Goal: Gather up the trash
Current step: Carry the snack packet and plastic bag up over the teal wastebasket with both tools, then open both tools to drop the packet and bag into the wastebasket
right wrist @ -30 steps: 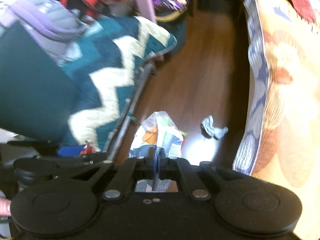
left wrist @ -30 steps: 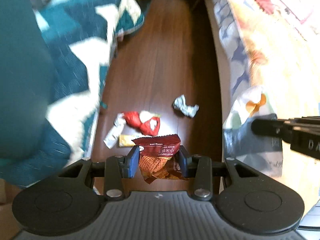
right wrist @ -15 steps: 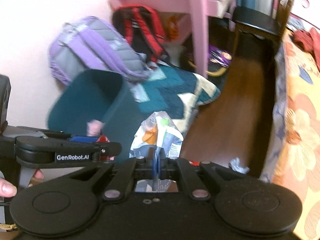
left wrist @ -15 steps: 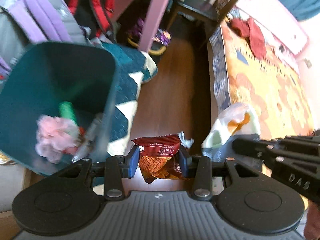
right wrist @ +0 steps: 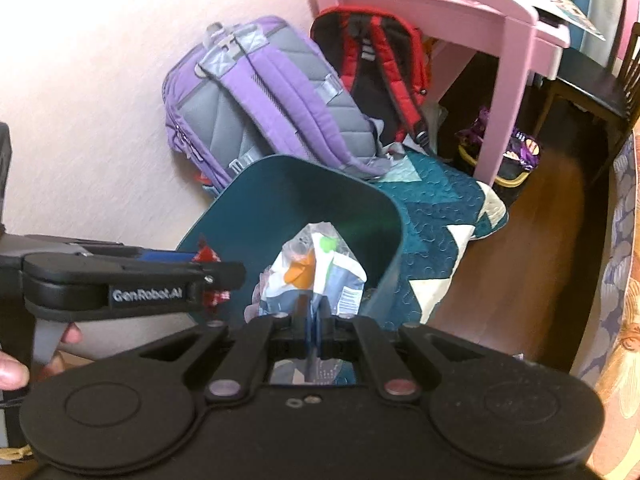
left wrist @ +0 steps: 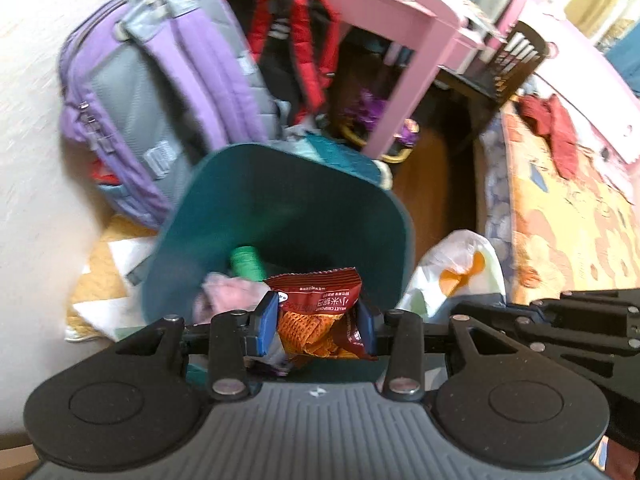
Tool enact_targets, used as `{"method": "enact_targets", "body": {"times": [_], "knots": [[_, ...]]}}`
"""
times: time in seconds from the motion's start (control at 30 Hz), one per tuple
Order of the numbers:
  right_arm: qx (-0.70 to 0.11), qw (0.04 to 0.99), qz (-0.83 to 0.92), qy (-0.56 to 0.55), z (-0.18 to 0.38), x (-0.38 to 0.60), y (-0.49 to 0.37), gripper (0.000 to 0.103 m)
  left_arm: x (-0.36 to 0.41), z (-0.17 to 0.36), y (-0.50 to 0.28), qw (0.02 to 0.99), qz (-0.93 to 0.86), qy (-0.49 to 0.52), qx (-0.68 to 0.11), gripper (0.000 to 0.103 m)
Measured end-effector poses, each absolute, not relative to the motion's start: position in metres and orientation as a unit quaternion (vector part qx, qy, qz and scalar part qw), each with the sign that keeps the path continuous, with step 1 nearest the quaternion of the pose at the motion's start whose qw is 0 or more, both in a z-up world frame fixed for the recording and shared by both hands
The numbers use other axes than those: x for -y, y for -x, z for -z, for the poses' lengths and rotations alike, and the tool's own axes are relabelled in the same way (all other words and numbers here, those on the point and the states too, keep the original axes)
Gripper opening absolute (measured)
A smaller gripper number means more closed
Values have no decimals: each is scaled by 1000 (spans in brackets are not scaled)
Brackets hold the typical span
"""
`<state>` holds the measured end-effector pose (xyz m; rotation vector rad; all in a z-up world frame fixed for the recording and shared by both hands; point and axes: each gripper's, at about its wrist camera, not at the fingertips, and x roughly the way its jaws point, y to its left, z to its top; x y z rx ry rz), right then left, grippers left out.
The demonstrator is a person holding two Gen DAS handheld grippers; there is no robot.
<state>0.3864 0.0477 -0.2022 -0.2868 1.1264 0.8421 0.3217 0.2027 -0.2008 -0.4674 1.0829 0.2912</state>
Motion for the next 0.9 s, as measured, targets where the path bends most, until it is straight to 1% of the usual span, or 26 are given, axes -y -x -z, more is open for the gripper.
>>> {"method": "enact_targets", "body": {"times": [0.27, 0.53, 0.6, 0.73, 0.9], "knots": [[-532, 751, -364, 143, 245, -98, -407, 1, -248, 235, -341, 808, -134, 225, -528, 40], [-563, 732, -342, 175, 286, -115, -414, 2, -246, 276, -365, 787, -100, 192, -577, 40], [-570, 728, -337, 180, 292, -115, -415, 3, -245, 285, -368, 782, -96, 190, -586, 41], [-572, 727, -330, 189, 299, -116, -415, 10, -244, 296, -370, 777, -85, 187, -595, 41], [-565, 723, -341, 203, 296, -118, -411, 16, -249, 305, -374, 764, -89, 197, -608, 42]]}}
